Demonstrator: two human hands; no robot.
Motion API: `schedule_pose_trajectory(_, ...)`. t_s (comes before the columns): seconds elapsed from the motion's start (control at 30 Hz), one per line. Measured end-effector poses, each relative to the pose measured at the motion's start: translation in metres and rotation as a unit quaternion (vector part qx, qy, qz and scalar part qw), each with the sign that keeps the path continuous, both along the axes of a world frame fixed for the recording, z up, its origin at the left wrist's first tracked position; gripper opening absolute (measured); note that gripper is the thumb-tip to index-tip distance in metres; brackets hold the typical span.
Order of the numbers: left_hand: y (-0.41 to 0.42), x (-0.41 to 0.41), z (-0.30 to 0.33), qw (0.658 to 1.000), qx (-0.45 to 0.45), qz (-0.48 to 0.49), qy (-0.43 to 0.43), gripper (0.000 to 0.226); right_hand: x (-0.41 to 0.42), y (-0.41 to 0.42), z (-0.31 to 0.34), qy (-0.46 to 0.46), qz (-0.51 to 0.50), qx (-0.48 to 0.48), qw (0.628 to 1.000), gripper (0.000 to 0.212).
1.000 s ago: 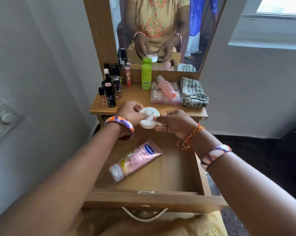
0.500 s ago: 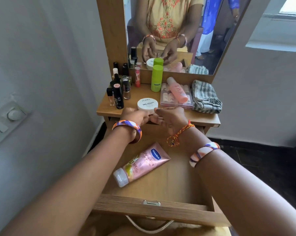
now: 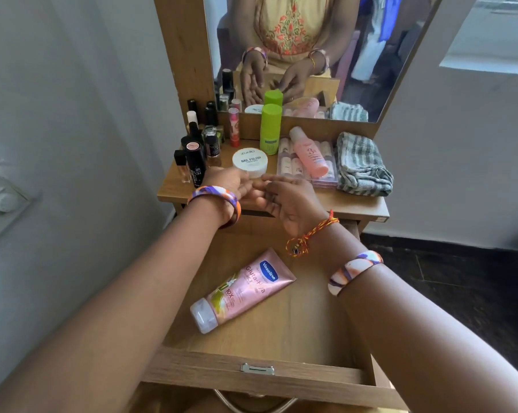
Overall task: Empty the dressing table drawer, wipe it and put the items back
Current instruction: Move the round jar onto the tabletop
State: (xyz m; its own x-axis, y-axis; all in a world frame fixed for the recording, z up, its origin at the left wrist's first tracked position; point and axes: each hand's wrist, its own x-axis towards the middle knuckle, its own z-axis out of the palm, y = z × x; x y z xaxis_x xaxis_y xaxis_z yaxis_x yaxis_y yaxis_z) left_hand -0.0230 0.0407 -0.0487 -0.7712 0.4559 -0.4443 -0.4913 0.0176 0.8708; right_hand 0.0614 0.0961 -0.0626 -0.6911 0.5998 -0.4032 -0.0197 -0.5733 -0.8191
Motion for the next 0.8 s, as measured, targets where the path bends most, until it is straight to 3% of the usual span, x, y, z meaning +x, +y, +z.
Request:
schedule_pose_trajectory(0.07, 0.007, -0.006, -0.001, 1.0, 0.019, 0.015, -0.014, 0.036, 0.006, 0.0, -0.001, 0.028, 0.023, 0.018, 0.999, 0.005)
schedule_pose_trajectory(0.17, 0.015, -0.012, -0.004, 0.998, 0.051, 0.03, -0.034, 0.028, 0.022, 0.004, -0.006, 0.066, 0.114, 0.057, 0.99, 0.012)
schedule_pose_trajectory(0.3, 0.021, -0.014, -0.01, 0.995, 0.081, 0.04, -0.034, 0.024, 0.037, 0.005, -0.027, -0.017, 0.273, 0.163, 0.948, 0.019)
schedule_pose_trajectory(0.33, 0.022, -0.013, -0.011, 0.995, 0.088, 0.039, -0.031, 0.024, 0.039, 0.003, -0.033, -0.073, 0.305, 0.25, 0.916, 0.021)
schedule_pose_trajectory(0.37, 0.021, -0.01, -0.011, 0.994, 0.095, 0.04, -0.025, 0.026, 0.04, 0.001, -0.037, -0.141, 0.34, 0.366, 0.855, 0.027)
schedule_pose_trajectory(0.43, 0.018, -0.003, -0.011, 0.995, 0.093, 0.042, -0.018, 0.032, 0.042, -0.004, -0.046, -0.25, 0.421, 0.575, 0.656, 0.056)
schedule_pose_trajectory(0.47, 0.014, 0.001, -0.011, 0.995, 0.087, 0.037, -0.015, 0.028, 0.043, -0.008, -0.051, -0.271, 0.448, 0.622, 0.582, 0.069)
schedule_pose_trajectory(0.5, 0.01, 0.005, -0.012, 0.997, 0.074, 0.022, -0.008, 0.021, 0.044, -0.013, -0.056, -0.283, 0.467, 0.634, 0.547, 0.08)
schedule_pose_trajectory(0.63, -0.017, 0.017, -0.016, 0.995, 0.011, -0.087, 0.047, 0.022, 0.045, -0.025, -0.068, -0.295, 0.498, 0.666, 0.47, 0.088)
schedule_pose_trajectory(0.8, -0.047, 0.023, -0.018, 0.972, -0.072, -0.199, 0.103, 0.019, 0.052, -0.032, -0.066, -0.307, 0.465, 0.702, 0.443, 0.078)
